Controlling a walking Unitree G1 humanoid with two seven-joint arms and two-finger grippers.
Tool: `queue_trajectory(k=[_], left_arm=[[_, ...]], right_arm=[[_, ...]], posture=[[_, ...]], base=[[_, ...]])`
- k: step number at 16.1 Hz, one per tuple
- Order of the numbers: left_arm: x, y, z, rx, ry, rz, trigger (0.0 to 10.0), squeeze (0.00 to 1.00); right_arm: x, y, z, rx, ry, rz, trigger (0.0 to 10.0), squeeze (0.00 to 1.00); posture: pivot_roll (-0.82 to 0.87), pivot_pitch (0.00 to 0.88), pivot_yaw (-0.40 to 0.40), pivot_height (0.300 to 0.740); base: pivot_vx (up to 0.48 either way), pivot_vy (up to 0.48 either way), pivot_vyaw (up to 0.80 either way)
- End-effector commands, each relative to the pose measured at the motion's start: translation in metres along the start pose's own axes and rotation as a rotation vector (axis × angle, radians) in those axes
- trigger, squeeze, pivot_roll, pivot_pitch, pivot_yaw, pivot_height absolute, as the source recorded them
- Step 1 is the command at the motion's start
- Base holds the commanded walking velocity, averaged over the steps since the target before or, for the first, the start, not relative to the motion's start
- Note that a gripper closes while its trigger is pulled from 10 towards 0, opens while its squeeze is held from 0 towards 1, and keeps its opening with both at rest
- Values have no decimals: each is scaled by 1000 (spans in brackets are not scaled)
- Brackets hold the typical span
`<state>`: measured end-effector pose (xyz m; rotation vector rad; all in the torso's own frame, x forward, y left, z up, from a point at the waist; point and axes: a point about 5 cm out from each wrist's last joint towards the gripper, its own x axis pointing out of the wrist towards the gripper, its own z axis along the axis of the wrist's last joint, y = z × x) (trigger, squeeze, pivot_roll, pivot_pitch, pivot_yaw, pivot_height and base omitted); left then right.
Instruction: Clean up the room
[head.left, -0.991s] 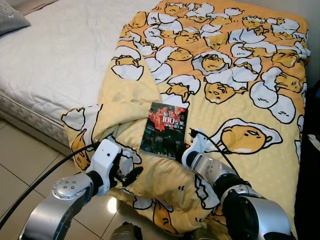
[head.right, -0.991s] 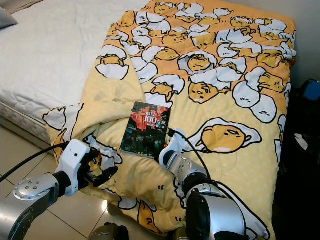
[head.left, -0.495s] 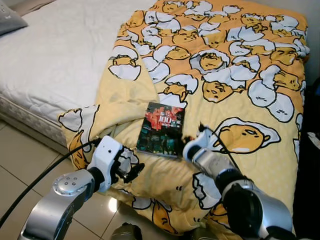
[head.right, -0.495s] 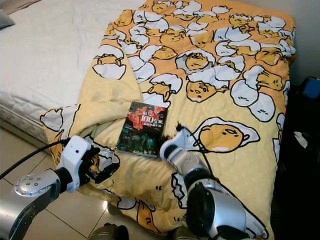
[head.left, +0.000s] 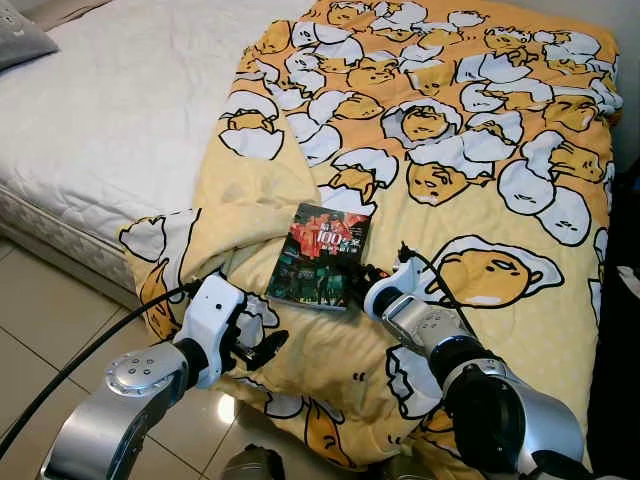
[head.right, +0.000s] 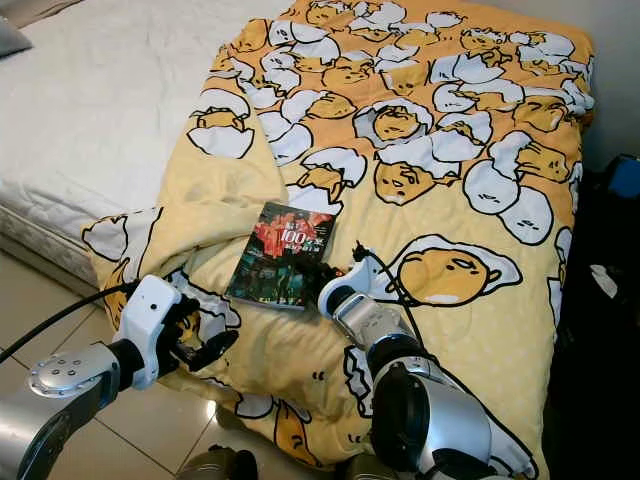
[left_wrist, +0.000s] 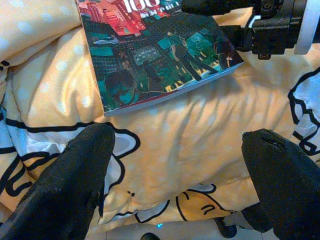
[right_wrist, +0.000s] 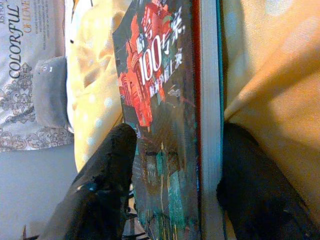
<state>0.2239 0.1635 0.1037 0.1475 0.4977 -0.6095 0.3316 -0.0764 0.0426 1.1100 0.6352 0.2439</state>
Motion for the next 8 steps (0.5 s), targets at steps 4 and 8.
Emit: queue_trajectory(k=[4,8], left_arm=[[-1,-2,-4,1,13,-8,10000,0],[0,-3,-4,0,13,-11,10000,0]], right_arm=[[2,2,-6,-14,40,-8,0,0],[2,1,-7,-17,44,-13,0,0]], posture=[[116,99,18,740],[117,99,19,740]], base=[[0,0,0],[0,0,0]])
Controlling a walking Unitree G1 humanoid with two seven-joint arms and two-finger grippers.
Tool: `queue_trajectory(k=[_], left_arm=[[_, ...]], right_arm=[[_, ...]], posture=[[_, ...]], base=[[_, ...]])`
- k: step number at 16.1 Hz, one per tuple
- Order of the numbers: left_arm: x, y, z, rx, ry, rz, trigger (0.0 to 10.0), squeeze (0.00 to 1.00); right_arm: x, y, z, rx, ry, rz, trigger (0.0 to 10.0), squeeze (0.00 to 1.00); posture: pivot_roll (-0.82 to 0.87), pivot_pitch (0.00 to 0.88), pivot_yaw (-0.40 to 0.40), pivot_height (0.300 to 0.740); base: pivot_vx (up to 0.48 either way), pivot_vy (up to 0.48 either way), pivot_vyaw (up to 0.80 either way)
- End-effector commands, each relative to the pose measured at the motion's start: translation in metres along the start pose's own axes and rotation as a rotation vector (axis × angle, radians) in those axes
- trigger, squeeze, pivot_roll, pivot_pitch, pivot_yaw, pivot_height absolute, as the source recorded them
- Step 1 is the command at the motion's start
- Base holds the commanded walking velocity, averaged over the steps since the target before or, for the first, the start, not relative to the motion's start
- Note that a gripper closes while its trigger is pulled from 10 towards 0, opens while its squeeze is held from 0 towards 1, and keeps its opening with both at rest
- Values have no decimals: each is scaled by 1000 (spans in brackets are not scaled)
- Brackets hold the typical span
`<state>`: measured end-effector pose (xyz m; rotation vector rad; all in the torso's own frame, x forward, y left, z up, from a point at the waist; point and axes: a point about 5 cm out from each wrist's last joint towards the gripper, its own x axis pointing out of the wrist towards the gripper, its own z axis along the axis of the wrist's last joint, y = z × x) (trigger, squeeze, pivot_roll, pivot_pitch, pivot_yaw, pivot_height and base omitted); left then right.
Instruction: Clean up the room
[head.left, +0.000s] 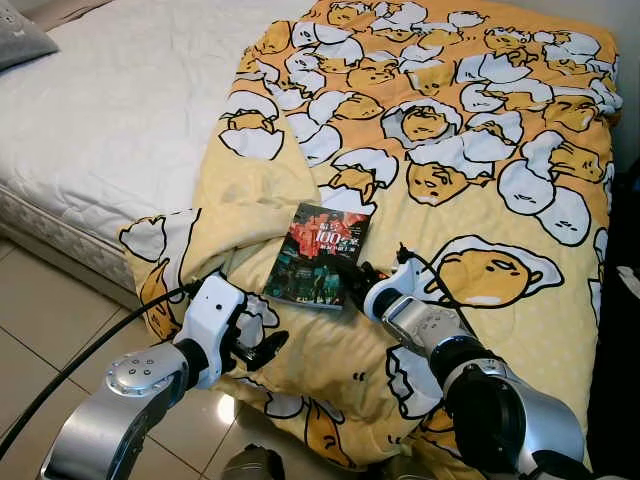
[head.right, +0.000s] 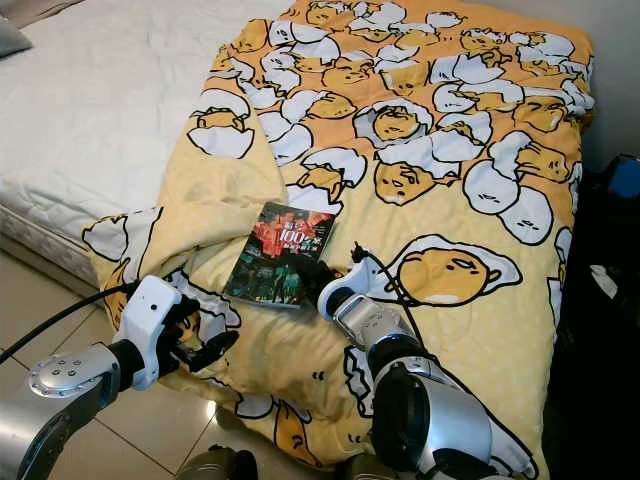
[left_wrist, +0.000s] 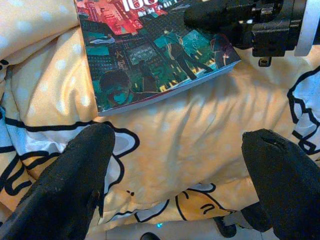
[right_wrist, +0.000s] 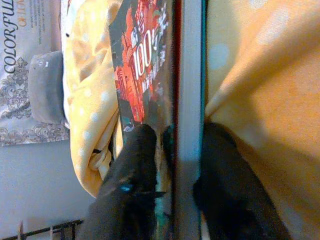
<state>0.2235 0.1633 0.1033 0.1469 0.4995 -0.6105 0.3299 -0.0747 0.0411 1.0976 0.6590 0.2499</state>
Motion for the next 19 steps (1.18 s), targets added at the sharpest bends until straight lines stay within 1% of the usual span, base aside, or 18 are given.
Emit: queue_trajectory(k=[1,6,8,11,13,15,16,18,19], left_arm=[[-1,-2,-3,1,13,-11,10000,0],[0,-1,-3,4,11,-10,10000,0],[2,1,-1,8,4,-8,10000,0],[8,2,6,9,-33,-1,10000,0],[12,2,9,-1,-61,8,10000,0],[15,0,14,-13,-110,39,10000,0],[15,0,14,-12,-119,47,10000,0],[15,1,17,-15,-150,92,10000,0],[16,3,19,-19,-169,130,10000,0]], right_arm=[[2,3,-4,-11,21,-3,0,0],[3,4,-5,-13,20,6,0,0],[3,7,-1,-18,11,25,0,0],[0,12,13,-28,-23,79,0,0],[-2,16,23,-40,-48,122,0,0],[-12,27,47,-76,-107,236,0,0],[-16,28,53,-82,-131,255,0,0],[-33,30,69,-121,-209,286,0,0],[-44,30,77,-150,-258,287,0,0]], posture=[[118,99,19,740],[121,84,19,740],[116,51,16,740],[105,2,10,740],[83,0,14,740],[56,0,21,740],[45,0,26,740],[17,0,37,740],[7,0,44,740]], base=[[0,0,0],[0,0,0],[0,0,0],[0,0,0],[0,0,0],[0,0,0],[0,0,0],[0,0,0],[0,0,0]])
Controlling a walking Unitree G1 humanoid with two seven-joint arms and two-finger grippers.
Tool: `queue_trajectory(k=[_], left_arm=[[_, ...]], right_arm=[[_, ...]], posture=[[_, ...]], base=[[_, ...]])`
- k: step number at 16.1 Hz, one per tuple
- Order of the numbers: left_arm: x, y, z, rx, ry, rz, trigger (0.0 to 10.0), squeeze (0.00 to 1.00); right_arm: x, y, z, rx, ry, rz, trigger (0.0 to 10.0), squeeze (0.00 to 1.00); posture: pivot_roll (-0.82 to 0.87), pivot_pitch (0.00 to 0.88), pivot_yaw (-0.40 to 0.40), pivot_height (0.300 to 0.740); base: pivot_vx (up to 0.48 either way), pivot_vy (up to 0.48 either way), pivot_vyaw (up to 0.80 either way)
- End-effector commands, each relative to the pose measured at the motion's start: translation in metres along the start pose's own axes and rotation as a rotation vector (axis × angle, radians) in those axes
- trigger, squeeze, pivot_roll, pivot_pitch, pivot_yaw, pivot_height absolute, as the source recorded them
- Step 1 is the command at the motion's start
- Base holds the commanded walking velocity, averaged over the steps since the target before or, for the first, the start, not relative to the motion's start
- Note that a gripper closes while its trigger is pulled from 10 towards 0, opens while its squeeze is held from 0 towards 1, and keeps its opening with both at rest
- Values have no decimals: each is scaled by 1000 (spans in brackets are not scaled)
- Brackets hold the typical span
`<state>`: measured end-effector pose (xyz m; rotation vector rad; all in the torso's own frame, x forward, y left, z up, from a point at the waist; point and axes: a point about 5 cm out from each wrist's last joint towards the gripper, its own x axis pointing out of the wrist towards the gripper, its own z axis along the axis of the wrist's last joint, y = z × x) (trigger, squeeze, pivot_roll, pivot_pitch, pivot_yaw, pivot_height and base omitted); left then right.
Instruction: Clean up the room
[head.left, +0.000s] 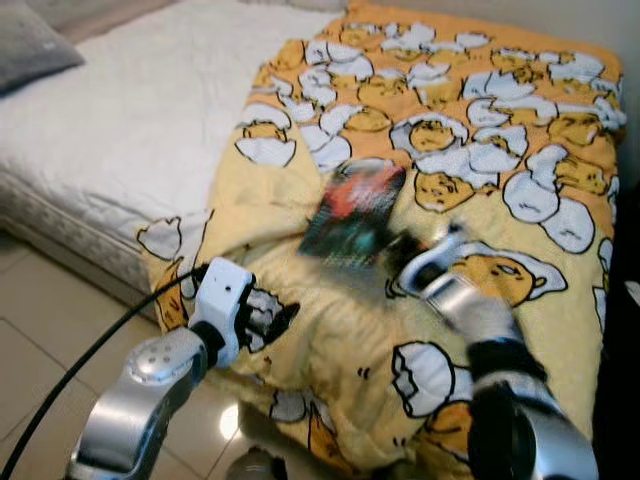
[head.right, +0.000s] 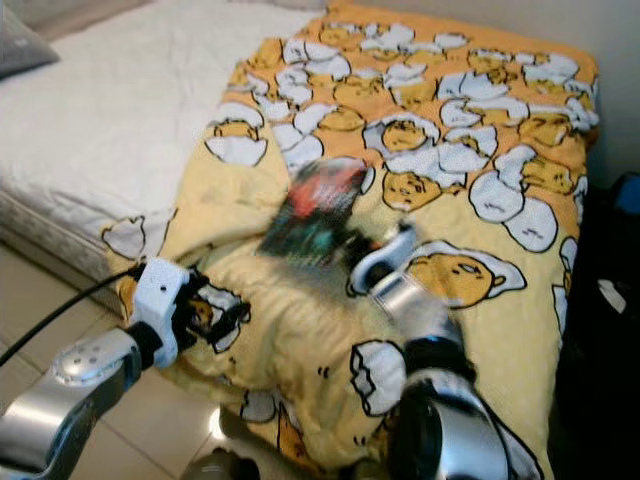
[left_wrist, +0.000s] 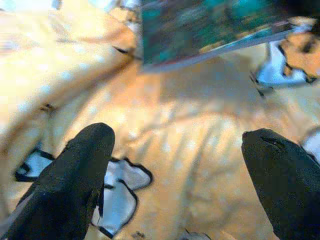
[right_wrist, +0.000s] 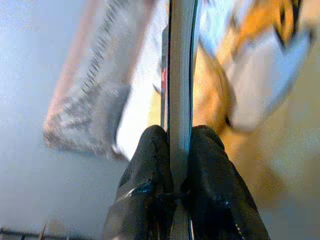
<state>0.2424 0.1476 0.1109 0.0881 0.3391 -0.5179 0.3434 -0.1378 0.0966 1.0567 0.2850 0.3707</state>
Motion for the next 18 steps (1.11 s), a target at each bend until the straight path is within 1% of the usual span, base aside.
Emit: queue_trajectory(k=[1,3,4,6,7,8,9,10,11,12,13,14,15,16,17,18], left_arm=[[-1,6,1,12,-8,49,10000,0],[2,9,0,14,-13,82,10000,0],[4,10,1,19,-20,98,10000,0],[5,16,6,-21,-54,148,10000,0],[2,21,6,-50,-71,185,10000,0],[1,23,5,-55,-74,195,10000,0],[-4,27,-1,-8,-55,237,10000,0],[-7,29,-4,27,-45,268,10000,0],[-9,31,-3,43,-64,302,10000,0],[-10,32,1,70,-87,342,10000,0],[-10,33,2,83,-93,353,10000,0],[-9,32,4,69,-109,373,10000,0],[-7,30,7,63,-122,381,10000,0],[-6,28,9,101,-128,386,10000,0],[-6,27,10,127,-132,393,10000,0],[-5,27,10,131,-137,393,10000,0]], right_arm=[[-2,8,10,-18,-32,32,0,0],[-13,6,10,-56,-26,11,0,0],[-15,3,8,-52,-23,2,0,0],[-21,2,6,-70,-15,-8,0,0],[-30,-1,6,-157,-6,-49,0,0],[-32,-3,6,-199,-1,-67,0,0],[-43,-8,9,-325,-24,-113,0,0],[-51,-6,15,-382,-82,-130,0,0],[-58,-1,22,-416,-155,-137,0,0],[-66,8,27,-466,-230,-128,0,0],[-67,11,27,-476,-250,-124,0,0],[-71,16,29,-563,-296,-158,10000,0],[-74,20,29,-686,-328,-180,10000,0],[-76,22,26,-786,-332,-203,10000,0],[-78,23,23,-826,-333,-220,10000,0],[-78,23,21,-835,-333,-220,10000,0]], posture=[[4,0,46,740],[-6,0,56,740],[-1,0,55,740],[6,0,52,740],[13,0,49,740],[13,0,49,740],[12,0,49,740],[10,0,49,740],[7,0,50,740],[7,0,51,740],[7,0,52,740],[6,0,55,740],[7,0,57,740],[14,0,54,740],[19,0,51,740],[19,0,51,740]], base=[[0,0,0],[0,0,0],[0,0,0],[0,0,0],[0,0,0],[0,0,0],[0,0,0],[0,0,0],[0,0,0],[0,0,0],[0,0,0],[0,0,0],[0,0,0],[0,0,0],[0,0,0],[0,0,0]])
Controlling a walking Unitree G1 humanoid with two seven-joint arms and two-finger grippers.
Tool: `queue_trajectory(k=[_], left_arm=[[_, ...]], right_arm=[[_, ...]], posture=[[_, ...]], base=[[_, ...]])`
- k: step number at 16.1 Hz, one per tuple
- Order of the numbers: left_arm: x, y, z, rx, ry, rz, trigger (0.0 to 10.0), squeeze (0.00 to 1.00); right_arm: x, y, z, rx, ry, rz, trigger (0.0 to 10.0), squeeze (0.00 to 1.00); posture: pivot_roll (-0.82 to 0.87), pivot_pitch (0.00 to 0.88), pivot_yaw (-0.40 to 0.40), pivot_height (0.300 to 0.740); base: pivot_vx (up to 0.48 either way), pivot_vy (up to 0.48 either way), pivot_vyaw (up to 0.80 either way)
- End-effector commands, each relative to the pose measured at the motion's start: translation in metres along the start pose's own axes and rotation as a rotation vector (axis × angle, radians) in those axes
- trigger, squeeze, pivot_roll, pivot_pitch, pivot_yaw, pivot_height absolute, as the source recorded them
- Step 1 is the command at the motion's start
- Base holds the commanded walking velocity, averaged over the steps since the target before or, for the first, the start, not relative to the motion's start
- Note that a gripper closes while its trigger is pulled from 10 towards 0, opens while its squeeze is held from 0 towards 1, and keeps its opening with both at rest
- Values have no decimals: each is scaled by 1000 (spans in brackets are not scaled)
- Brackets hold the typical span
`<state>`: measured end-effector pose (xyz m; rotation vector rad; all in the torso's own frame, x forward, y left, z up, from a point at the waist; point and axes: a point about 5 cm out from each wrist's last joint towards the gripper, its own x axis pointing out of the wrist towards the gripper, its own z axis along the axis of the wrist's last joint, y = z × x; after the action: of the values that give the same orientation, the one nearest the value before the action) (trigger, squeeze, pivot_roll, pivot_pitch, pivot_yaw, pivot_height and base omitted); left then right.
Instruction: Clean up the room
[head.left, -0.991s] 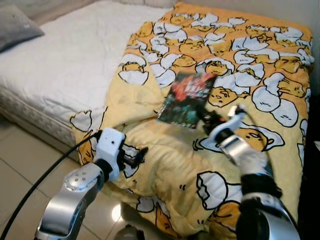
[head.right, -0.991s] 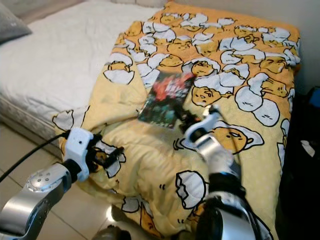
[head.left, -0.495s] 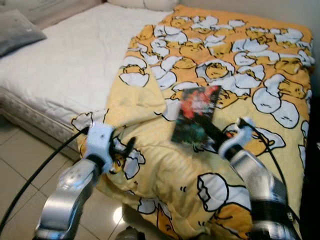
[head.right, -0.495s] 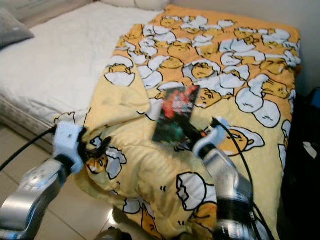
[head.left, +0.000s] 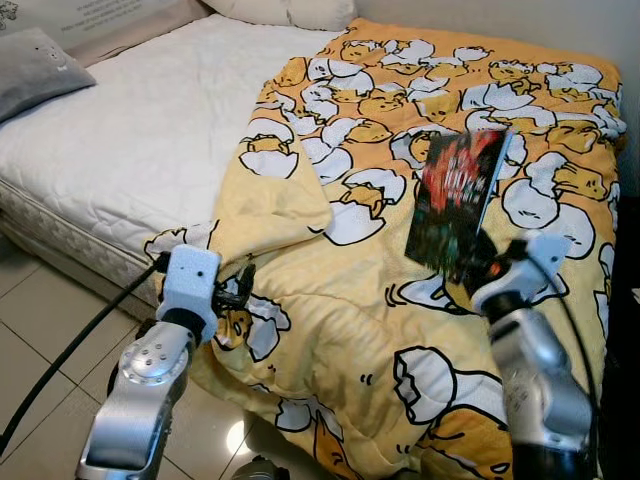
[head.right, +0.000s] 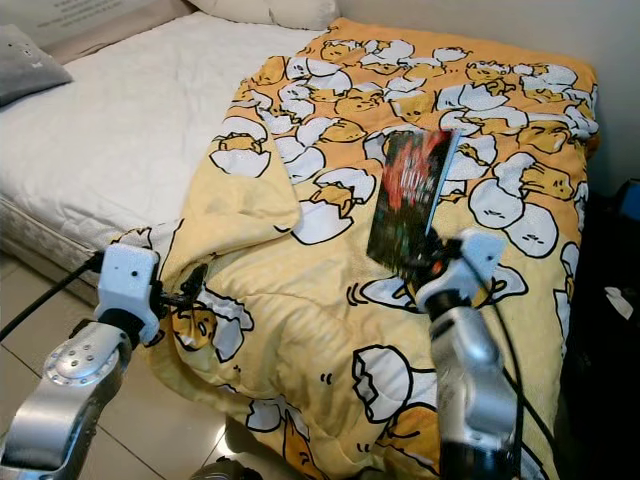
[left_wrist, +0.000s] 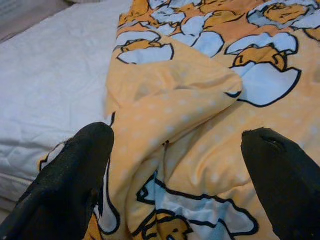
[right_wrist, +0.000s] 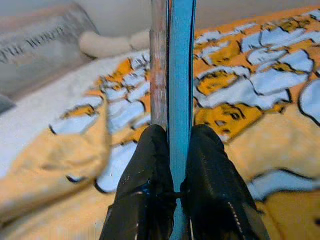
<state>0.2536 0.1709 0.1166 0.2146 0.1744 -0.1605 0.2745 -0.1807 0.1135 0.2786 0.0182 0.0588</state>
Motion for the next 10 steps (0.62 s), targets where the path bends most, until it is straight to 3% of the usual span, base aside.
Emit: queue_trajectory(k=[1,10], left_arm=[[-1,2,8,12,-36,21,10000,0],[6,2,14,25,-46,12,10000,0]], right_arm=[[-1,10,11,-12,-66,10,10000,0],[-15,1,-10,-57,59,-82,10000,0]], posture=[[28,0,46,740],[8,0,55,740]], base=[[0,0,0],[0,275,-594]])
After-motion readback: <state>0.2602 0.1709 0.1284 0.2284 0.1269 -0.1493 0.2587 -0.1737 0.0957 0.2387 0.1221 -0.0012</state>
